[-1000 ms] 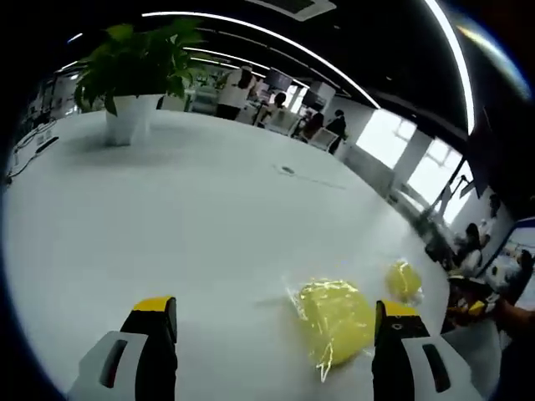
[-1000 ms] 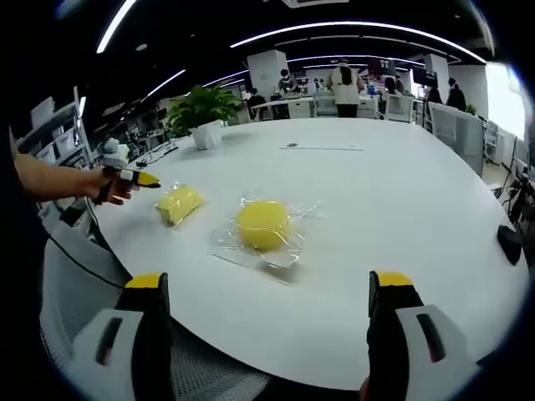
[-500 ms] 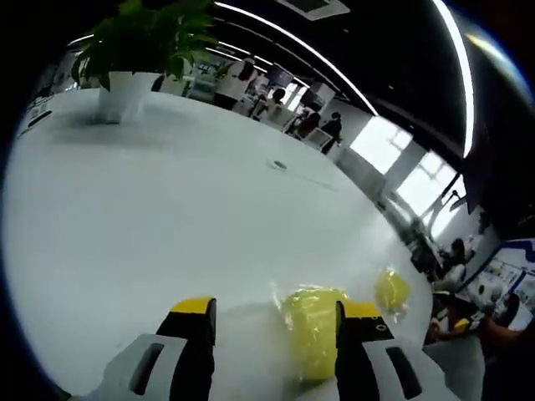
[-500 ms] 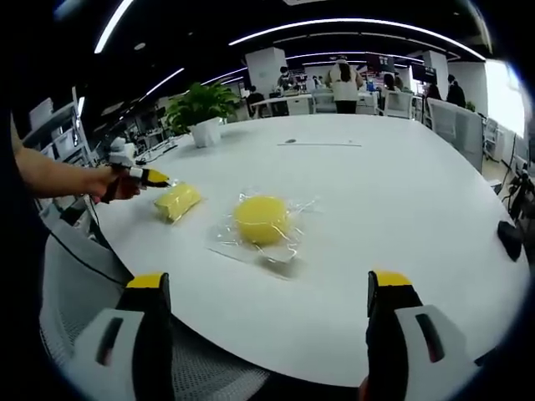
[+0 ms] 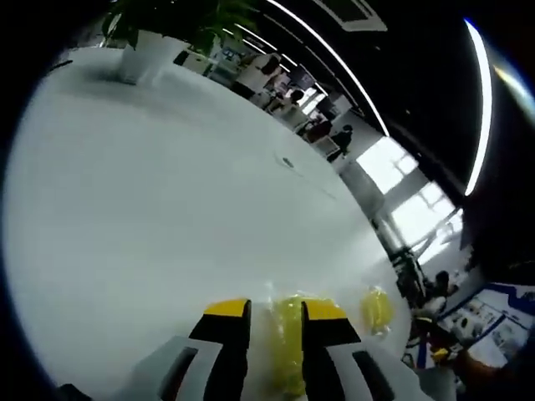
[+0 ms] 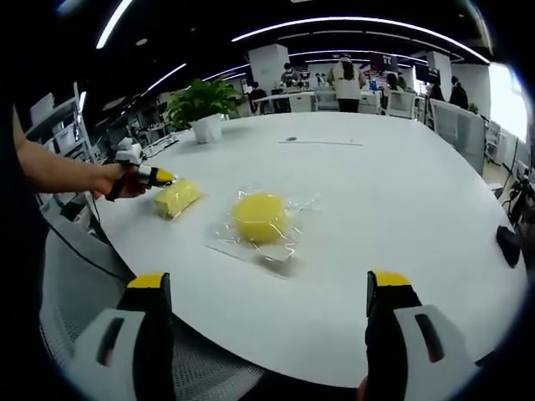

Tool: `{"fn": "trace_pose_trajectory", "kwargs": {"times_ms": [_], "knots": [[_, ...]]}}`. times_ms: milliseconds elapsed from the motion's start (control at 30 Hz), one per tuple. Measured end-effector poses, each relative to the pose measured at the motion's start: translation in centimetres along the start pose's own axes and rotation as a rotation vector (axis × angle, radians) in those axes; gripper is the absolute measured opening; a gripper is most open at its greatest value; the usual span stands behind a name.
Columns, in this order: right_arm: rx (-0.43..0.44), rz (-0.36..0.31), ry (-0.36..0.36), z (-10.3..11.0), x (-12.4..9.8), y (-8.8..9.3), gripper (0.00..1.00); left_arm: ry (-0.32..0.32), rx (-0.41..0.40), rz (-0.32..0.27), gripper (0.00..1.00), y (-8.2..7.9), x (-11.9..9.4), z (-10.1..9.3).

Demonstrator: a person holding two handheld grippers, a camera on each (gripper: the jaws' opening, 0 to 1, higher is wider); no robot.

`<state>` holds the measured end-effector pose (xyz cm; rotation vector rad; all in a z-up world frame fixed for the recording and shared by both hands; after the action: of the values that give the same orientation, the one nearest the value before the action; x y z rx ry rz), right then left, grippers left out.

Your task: Compare the silicone blocks by pressing each to a similar depth, holding the contact briefly, and releasing to observe deformation and rebound differences across the visible hardness samples.

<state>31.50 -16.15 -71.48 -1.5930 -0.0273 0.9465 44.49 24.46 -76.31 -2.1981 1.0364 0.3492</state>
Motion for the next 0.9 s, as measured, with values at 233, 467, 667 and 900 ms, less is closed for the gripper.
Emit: {"fn": "trace_pose_trajectory", "kwargs": {"times_ms": [233,467,667,900], "knots": [[0.003,0.004,0.001,0.1,0.1,0.2,0.9,0.033,-0.082,0.011,0.05,0.2,0.5,-0.3],[0.001,0.008,-0.003,0.3,0.3,0.3,0.9,0.031,-0.072,0.014,0.0,0.3,0.3,-0.3],[0.002,0.004,-0.003,0.3,0.4,0.2,0.9,0.034,-0.06,0.005,0.0,0.4,0.1,-0.6],[-0.001,-0.003,-0.002,0.4,0.5,0.1,0.91,0.075,-0.016,-0.029,0.0,-0.3,-0.4,-2.2]]}}
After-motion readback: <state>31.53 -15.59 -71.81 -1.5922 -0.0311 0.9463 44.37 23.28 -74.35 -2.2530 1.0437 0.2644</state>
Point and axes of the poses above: the point that each gripper's makers call its tool centre point, and the gripper's own axes: x roughly forward along the fingers, z roughly to its left, y roughly out of its underside, the point moved 3 cm from there along -x, roughly backward along the fingers, and after that the axes turned 8 degrees about -x, right-handed, at the moved point
